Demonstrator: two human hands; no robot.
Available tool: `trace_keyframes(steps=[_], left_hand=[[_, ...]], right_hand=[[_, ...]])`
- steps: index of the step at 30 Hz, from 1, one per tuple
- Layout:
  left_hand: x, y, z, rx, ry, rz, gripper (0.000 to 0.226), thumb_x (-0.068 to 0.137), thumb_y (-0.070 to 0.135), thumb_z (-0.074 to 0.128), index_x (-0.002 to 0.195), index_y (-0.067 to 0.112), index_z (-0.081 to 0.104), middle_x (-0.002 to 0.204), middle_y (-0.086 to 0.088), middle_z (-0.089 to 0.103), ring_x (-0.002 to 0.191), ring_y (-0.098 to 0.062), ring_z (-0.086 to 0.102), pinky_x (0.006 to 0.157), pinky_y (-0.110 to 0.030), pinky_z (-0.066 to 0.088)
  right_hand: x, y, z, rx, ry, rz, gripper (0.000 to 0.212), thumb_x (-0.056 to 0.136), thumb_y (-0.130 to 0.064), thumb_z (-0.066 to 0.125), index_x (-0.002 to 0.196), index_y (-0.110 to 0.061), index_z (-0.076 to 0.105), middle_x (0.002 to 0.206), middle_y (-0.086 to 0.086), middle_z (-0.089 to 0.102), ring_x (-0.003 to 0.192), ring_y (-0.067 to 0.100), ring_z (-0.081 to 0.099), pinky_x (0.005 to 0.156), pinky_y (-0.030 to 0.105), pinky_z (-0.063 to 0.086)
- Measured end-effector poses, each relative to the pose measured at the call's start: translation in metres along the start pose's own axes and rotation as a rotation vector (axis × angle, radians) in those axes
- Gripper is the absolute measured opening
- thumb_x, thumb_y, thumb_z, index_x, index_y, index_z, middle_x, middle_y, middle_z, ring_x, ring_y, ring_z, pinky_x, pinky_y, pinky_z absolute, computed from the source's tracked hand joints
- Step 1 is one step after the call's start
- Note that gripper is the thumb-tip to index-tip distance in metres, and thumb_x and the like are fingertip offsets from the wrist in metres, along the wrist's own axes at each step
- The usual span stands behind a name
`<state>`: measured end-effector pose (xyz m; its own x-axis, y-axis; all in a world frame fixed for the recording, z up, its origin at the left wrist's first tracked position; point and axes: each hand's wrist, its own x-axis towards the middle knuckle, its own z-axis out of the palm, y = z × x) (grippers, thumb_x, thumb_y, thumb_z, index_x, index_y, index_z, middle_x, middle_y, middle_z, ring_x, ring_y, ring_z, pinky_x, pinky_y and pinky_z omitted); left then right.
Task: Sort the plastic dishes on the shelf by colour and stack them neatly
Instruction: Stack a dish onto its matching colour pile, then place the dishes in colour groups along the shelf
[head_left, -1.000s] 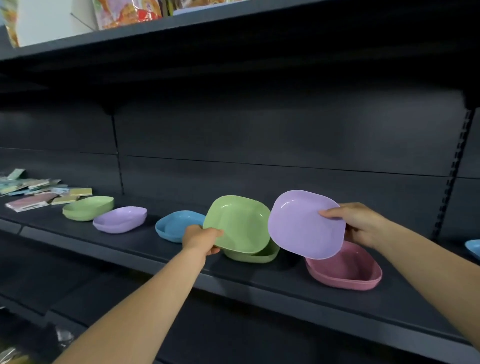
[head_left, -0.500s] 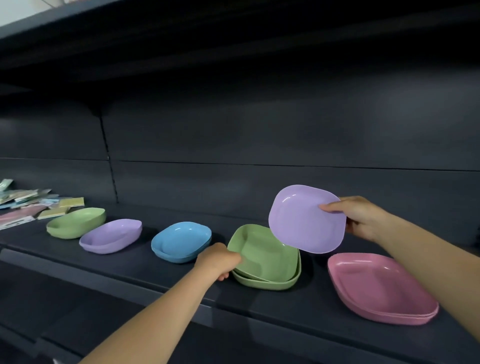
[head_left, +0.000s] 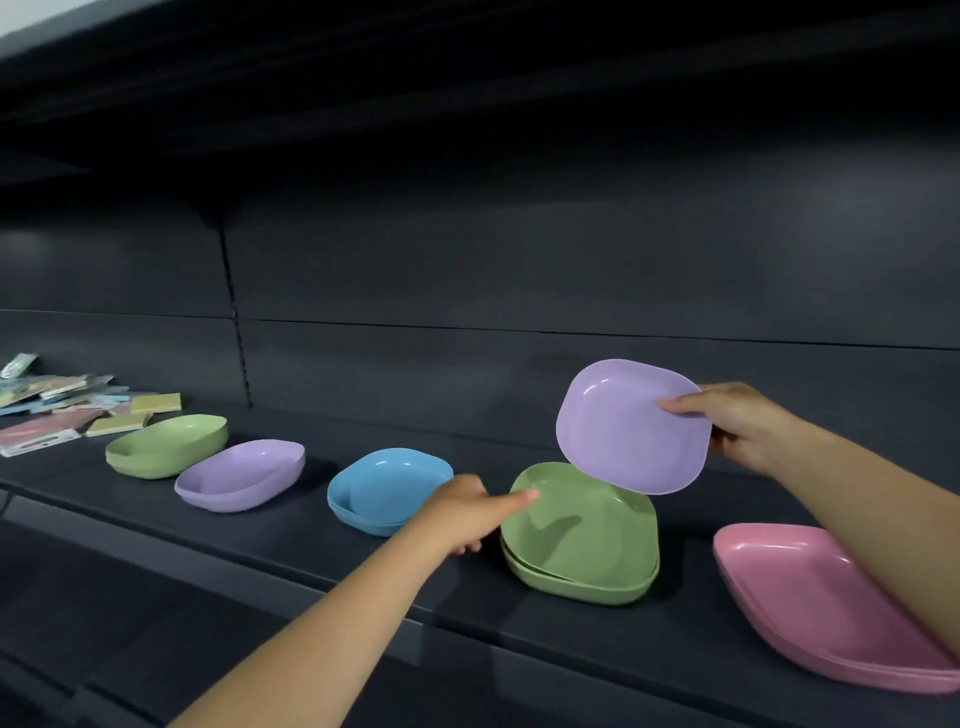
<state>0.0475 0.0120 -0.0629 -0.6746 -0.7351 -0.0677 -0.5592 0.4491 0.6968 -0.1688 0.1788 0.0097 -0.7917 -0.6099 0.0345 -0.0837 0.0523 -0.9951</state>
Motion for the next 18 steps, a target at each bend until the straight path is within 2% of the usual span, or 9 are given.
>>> trace_keyframes(steps=[3,6,8,11,13,16,18], left_hand=[[0.004,0.001,-0.020,-0.236,0.042,0.102,0.045,0.077,0.062,0.061,0.080,0.018,0.051,0.081,-0.003,0.062,0.071,-0.017,0.056,0.064,-0.026,0.045],[0.012,-0.005,-0.038,-0.420,0.067,0.168,0.040,0.079,0.051,0.066,0.098,0.017,0.058,0.093,-0.002,0.065,0.079,-0.014,0.060,0.069,-0.026,0.048],[0.017,-0.016,-0.053,-0.468,0.100,0.190,0.034,0.081,0.041,0.068,0.102,0.016,0.058,0.097,-0.001,0.064,0.083,-0.014,0.060,0.071,-0.026,0.048],[0.023,-0.041,-0.088,-0.515,0.184,0.211,0.015,0.083,0.021,0.067,0.091,0.010,0.060,0.086,-0.001,0.061,0.077,-0.017,0.056,0.067,-0.027,0.044],[0.030,-0.066,-0.118,-0.533,0.244,0.188,0.013,0.082,0.011,0.064,0.095,0.007,0.063,0.088,-0.005,0.063,0.080,-0.022,0.058,0.067,-0.028,0.044],[0.044,-0.113,-0.167,-0.598,0.289,0.163,0.015,0.081,0.005,0.063,0.096,0.005,0.064,0.094,-0.011,0.067,0.087,-0.029,0.062,0.071,-0.034,0.047],[0.054,-0.146,-0.197,-0.564,0.312,0.157,0.011,0.081,0.005,0.063,0.092,0.004,0.064,0.087,-0.009,0.065,0.081,-0.026,0.059,0.067,-0.030,0.044]], right_hand=[[0.001,-0.001,0.021,-0.026,0.012,-0.016,0.014,0.082,-0.002,0.069,0.095,-0.005,0.067,0.097,0.010,0.068,0.081,0.022,0.064,0.065,0.029,0.050],[-0.003,-0.003,0.062,-0.048,-0.016,-0.030,0.015,0.082,-0.003,0.068,0.097,-0.004,0.068,0.098,0.014,0.069,0.081,0.028,0.065,0.071,0.034,0.053],[-0.007,-0.005,0.100,-0.048,-0.049,-0.042,0.018,0.083,-0.003,0.067,0.100,0.000,0.068,0.098,0.017,0.069,0.082,0.029,0.064,0.073,0.035,0.052],[-0.012,-0.008,0.168,-0.027,-0.097,-0.084,0.019,0.083,-0.002,0.066,0.101,0.001,0.069,0.092,0.016,0.069,0.075,0.026,0.064,0.067,0.031,0.051],[-0.013,-0.012,0.219,0.029,-0.113,-0.098,0.015,0.083,-0.002,0.066,0.098,0.000,0.069,0.089,0.014,0.070,0.074,0.025,0.064,0.067,0.030,0.052],[-0.010,-0.011,0.296,0.128,-0.103,-0.066,0.014,0.082,-0.002,0.067,0.096,-0.002,0.068,0.092,0.015,0.070,0.080,0.029,0.064,0.072,0.034,0.052],[-0.008,-0.004,0.346,0.161,-0.081,-0.042,0.016,0.080,0.000,0.067,0.095,-0.002,0.067,0.094,0.015,0.069,0.082,0.029,0.063,0.074,0.036,0.050]])
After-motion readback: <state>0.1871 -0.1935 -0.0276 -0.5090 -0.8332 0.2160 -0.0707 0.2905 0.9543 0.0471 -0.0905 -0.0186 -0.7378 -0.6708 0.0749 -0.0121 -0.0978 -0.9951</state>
